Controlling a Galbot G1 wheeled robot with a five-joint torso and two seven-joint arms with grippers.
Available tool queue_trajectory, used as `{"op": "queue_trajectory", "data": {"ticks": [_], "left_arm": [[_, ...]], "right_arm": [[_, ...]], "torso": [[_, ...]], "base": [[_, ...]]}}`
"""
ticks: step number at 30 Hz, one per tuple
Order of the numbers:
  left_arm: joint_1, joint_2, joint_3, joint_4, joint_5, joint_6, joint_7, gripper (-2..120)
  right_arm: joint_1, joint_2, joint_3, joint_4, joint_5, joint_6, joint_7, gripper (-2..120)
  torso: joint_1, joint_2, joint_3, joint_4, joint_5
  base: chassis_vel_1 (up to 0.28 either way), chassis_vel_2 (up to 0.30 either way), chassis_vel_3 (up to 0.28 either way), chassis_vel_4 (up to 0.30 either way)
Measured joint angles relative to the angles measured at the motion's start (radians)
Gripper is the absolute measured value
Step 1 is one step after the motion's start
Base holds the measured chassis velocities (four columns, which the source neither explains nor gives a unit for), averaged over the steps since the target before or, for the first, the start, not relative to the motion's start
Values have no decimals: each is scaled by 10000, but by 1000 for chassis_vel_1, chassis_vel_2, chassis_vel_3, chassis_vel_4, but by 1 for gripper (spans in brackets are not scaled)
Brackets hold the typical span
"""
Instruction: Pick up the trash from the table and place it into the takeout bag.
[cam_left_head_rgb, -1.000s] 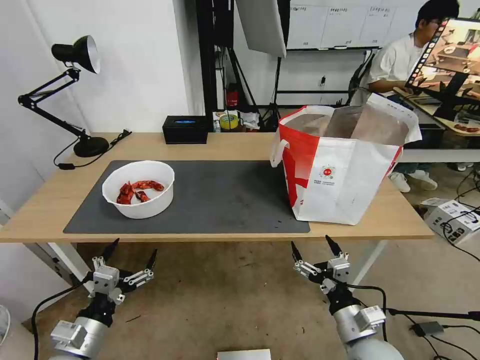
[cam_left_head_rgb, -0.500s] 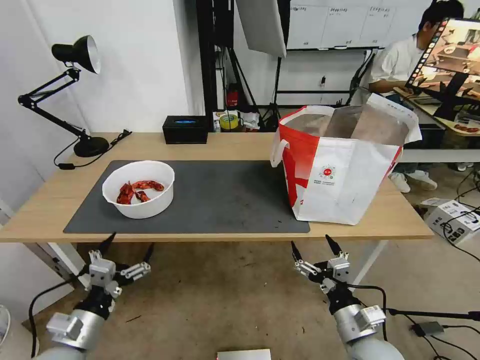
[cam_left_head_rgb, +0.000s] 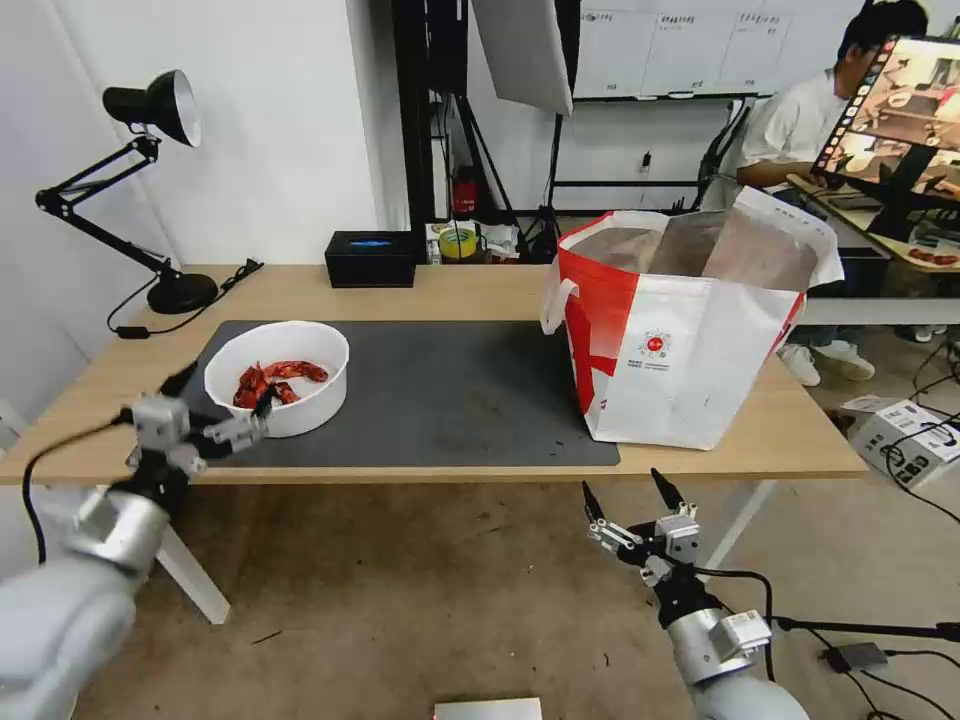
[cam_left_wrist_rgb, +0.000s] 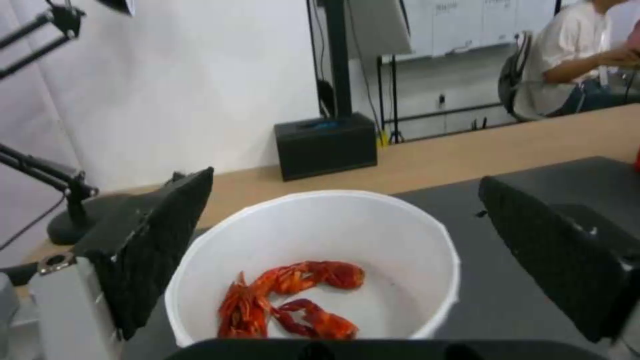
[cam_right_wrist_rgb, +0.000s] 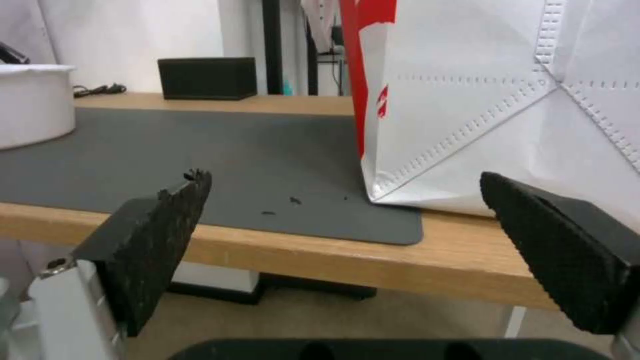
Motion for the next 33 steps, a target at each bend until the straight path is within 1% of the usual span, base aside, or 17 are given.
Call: {"op": "queue_trajectory", "data": {"ticks": [2, 3, 4, 6, 7, 10, 13, 14, 16, 18, 21, 22, 25, 26, 29, 30, 33], "left_arm": [[-359, 555, 102, 232, -515, 467, -292, 100], [-505, 752, 109, 390, -720, 779, -495, 100], [-505, 752, 109, 390, -720, 779, -495, 100], [-648, 1080, -13, 687, -1207, 1524, -836, 100], [-648, 1080, -13, 687, -1207, 1524, -836, 100], [-765, 1325, -90, 936, -1795, 1980, -1092, 100], [-1290, 1564, 213, 1199, -3041, 2587, -1581, 100], [-1290, 1564, 213, 1199, -3041, 2587, -1581, 100], [-1847, 1696, 553, 1452, -4072, 3267, -1626, 100], [-2068, 1730, 682, 1558, -4355, 3480, -1626, 100], [-3092, 1763, 1354, 2019, -5398, 4072, -1739, 100], [-3092, 1763, 1354, 2019, -5398, 4072, -1739, 100], [-4067, 1667, 2023, 2557, -6269, 4704, -2045, 100], [-4067, 1667, 2023, 2557, -6269, 4704, -2045, 100], [-4746, 1586, 2556, 2941, -6577, 5408, -2501, 100], [-4746, 1586, 2556, 2941, -6577, 5408, -2501, 100], [-5208, 1463, 2923, 3158, -6737, 6011, -3065, 100]], "right_arm": [[0, 0, 0, 1, 1, 0, -1, 100], [0, 0, 1, 1, 1, 1, 0, 100], [0, 0, 1, 1, 1, 1, 0, 100], [0, 0, 0, 1, 1, 0, -1, 100], [0, 0, 0, 1, 1, 0, -1, 100], [0, 0, 1, 1, 1, 1, -2, 100], [0, 0, 0, 2, 2, 1, -2, 100], [0, 0, 0, 2, 2, 1, -2, 100], [0, 0, 0, 2, 2, 1, -2, 100], [0, 0, 0, 1, 2, 1, -2, 100], [0, 0, 0, 2, 2, 1, -3, 100], [0, 0, 0, 2, 2, 1, -3, 100], [0, 0, 0, 2, 1, 1, -2, 100], [0, 0, 0, 2, 1, 1, -2, 100], [0, 0, 0, 2, 2, 1, -2, 100], [0, 0, 0, 2, 2, 1, -2, 100], [0, 0, 0, 2, 2, 1, -3, 100]], "torso": [[1, 0, 0, -4, 8], [1, 0, 1, 0, 2], [1, 0, 1, 0, 2], [0, 0, 0, 1, 3], [0, 0, 0, 1, 3], [0, 0, 0, 2, 2], [0, 0, 0, 2, 3], [0, 0, 0, 2, 3], [0, 0, 0, 0, 4], [0, 0, 0, 1, 3], [0, 1, -1, 1, 3], [0, 1, -1, 1, 3], [1, 0, 0, 0, 4], [1, 0, 0, 0, 4], [0, 0, 0, 0, 4], [0, 0, 0, 0, 4], [1, 0, 0, 0, 4]], "base": [[0, 0, 0, 0], [0, 0, 0, 0], [0, 0, 0, 0], [0, 0, 0, 0], [0, 0, 0, 0], [0, 0, 0, 0], [0, 0, 0, 0], [0, 0, 0, 0], [0, 0, 0, 0], [0, 0, 0, 0], [0, 0, 0, 0], [0, 0, 0, 0], [0, 0, 0, 0], [0, 0, 0, 0], [0, 0, 0, 0], [0, 0, 0, 0], [0, 0, 0, 0]]}}
